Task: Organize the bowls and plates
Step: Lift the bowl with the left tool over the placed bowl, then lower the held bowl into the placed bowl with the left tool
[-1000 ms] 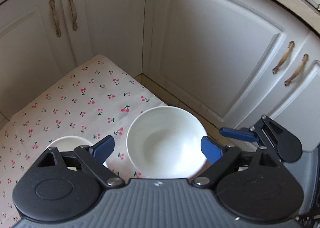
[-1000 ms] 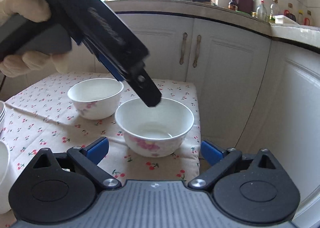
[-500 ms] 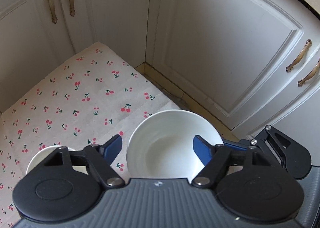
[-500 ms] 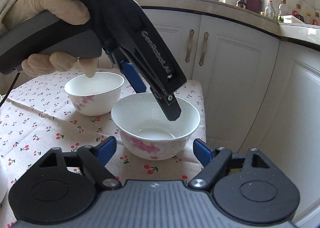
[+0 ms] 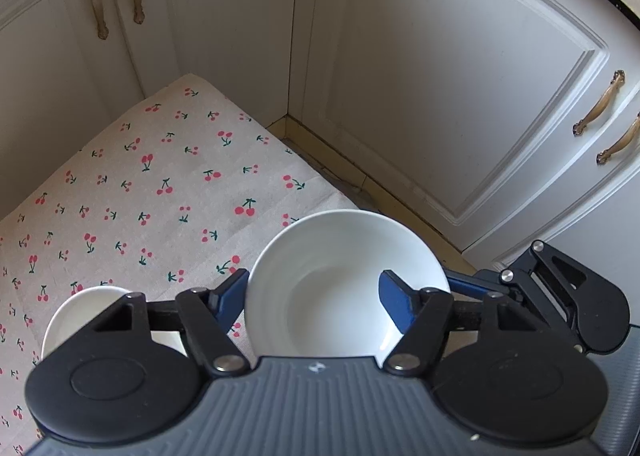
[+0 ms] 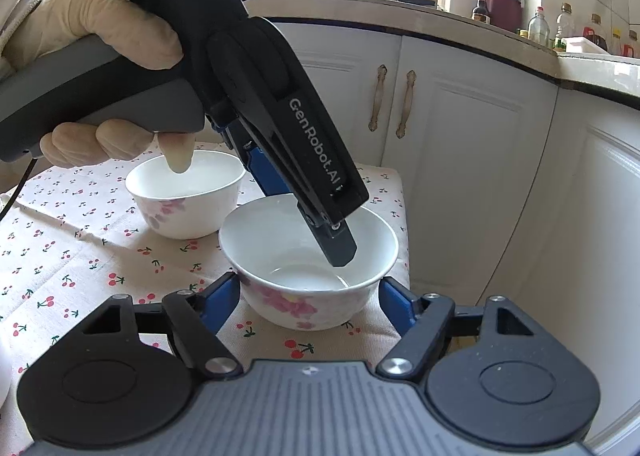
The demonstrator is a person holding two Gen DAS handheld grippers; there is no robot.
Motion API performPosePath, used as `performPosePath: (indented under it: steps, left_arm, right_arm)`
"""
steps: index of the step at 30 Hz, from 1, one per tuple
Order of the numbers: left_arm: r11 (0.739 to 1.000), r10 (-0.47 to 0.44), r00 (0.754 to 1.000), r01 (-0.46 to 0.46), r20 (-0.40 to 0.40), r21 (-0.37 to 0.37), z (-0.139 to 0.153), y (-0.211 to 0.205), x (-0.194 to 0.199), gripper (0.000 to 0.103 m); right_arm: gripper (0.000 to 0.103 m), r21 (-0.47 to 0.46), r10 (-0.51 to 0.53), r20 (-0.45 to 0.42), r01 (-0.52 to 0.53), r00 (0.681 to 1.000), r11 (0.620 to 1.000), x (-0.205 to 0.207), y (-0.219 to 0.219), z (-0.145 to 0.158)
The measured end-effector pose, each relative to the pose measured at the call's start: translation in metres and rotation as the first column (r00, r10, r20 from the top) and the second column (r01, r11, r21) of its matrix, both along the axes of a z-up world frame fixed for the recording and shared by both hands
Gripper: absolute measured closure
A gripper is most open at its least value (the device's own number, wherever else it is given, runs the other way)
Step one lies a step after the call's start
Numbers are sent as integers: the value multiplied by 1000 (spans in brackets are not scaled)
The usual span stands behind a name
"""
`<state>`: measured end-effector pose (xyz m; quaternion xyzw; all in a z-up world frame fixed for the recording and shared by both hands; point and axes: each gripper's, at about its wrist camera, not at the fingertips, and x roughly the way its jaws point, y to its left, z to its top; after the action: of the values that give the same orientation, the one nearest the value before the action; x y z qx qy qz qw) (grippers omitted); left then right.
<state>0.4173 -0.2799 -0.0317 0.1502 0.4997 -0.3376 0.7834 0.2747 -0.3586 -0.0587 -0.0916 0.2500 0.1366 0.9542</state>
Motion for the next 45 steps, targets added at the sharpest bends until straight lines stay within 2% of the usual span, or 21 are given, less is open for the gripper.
performPosePath:
  steps: [8,15,30,38,45]
  left_arm:
    - [1000,-8,1000,8,2,-4,5,7,-13,34]
    - [1000,-16,999,16,30,-23,25,21,-42,34]
    - [999,-13,997,16,71,-50,63,84,-126,34]
    - [999,12,997,-9,80,-47,69,124,-165,33]
    - [998,36,997,-33,66,-45,57,151,-189,33]
  right_arm:
    - [23,-15,11,-20,-11,1000,1000,-7,5,9]
    - [23,10,26,-40,-25,999,1000,-26,10,30]
    - [23,33,74,-69,-72,995,997,-101,57,70]
    - [23,23,126,-67,-125,990,992,-140,92,81]
    - [23,28,167,-100,-165,981,986,-162,112,78]
